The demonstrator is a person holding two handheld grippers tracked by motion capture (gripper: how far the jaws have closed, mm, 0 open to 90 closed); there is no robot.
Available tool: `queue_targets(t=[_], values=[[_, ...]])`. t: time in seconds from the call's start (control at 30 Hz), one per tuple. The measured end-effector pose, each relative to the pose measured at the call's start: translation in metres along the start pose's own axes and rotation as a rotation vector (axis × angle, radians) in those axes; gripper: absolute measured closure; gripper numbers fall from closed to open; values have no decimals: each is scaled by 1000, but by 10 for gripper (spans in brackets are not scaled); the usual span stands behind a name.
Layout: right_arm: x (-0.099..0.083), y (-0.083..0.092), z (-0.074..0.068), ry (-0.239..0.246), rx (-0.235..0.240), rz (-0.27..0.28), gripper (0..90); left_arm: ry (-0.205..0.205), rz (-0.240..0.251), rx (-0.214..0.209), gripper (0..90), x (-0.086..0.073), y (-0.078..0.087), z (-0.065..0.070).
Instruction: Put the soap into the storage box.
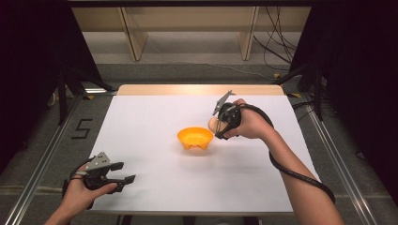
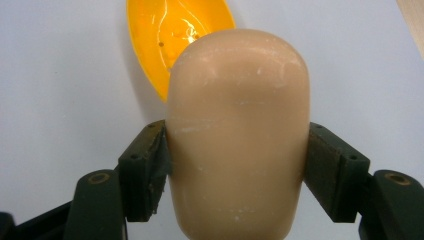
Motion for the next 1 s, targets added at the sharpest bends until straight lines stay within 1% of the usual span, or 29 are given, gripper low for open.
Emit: queue_targets(t=[0.03,0.07,0.1,0.13,0.17,0.27,0.3,0.33,0.43,0.47,0.5,0.6,0.67,0.7,0.73,0.77,0.8,0.83,0.87,0.93,0.97,1.0], values=[[2,0,0,9,5,3,336,-2,0,1,276,0,0,0],[2,0,0,9,5,3,336,-2,0,1,276,0,0,0],[3,0,-1,0,-2,-8,336,-16,-4,0,276,0,1,-1],[3,0,-1,0,-2,-8,336,-16,-4,0,276,0,1,-1],[6,-1,0,15,14,-4,336,-2,-7,3,276,0,1,0],[7,-2,0,19,1,7,336,1,-1,-1,277,0,1,0],[9,-1,0,23,11,-3,336,1,0,-2,277,0,1,0],[9,-1,0,23,11,-3,336,6,6,-3,276,0,0,1],[12,-2,-1,28,13,-6,336,1,-1,-1,276,0,1,0],[13,-3,-1,44,9,8,336,1,0,-2,276,0,1,0],[14,-3,-1,34,10,0,336,2,0,-2,276,0,1,0],[15,-4,-2,35,17,-9,336,6,7,-2,276,0,1,1],[16,-5,-2,41,3,1,336,6,8,-2,276,0,1,1],[17,-5,-3,36,16,-9,336,2,5,-2,276,0,0,0],[18,-6,-3,44,20,-5,336,2,6,2,276,-1,0,0],[19,-7,-2,64,17,2,336,-1,4,2,276,0,1,0],[19,-6,-4,43,20,-14,335,-12,5,1,276,0,1,0],[20,-6,-4,39,18,-14,336,-10,6,1,276,0,1,0],[22,-7,-4,47,21,-14,336,6,9,-2,276,0,1,1],[23,-7,-4,55,18,-5,335,7,9,-2,276,0,1,1],[24,-7,-5,40,15,-25,336,7,9,-2,276,0,1,1],[24,-7,-5,40,15,-25,336,7,9,-2,277,0,1,1]])
Point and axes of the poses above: each handheld gripper's, and its own axes: y roughly backward along the jaws, x roughly out of its top, z roughly to its right, the point moved 2 cm from there along -y, roughly forward along the jaws, and after that the axes turned 10 degrees about -x, right-handed, at the moved point
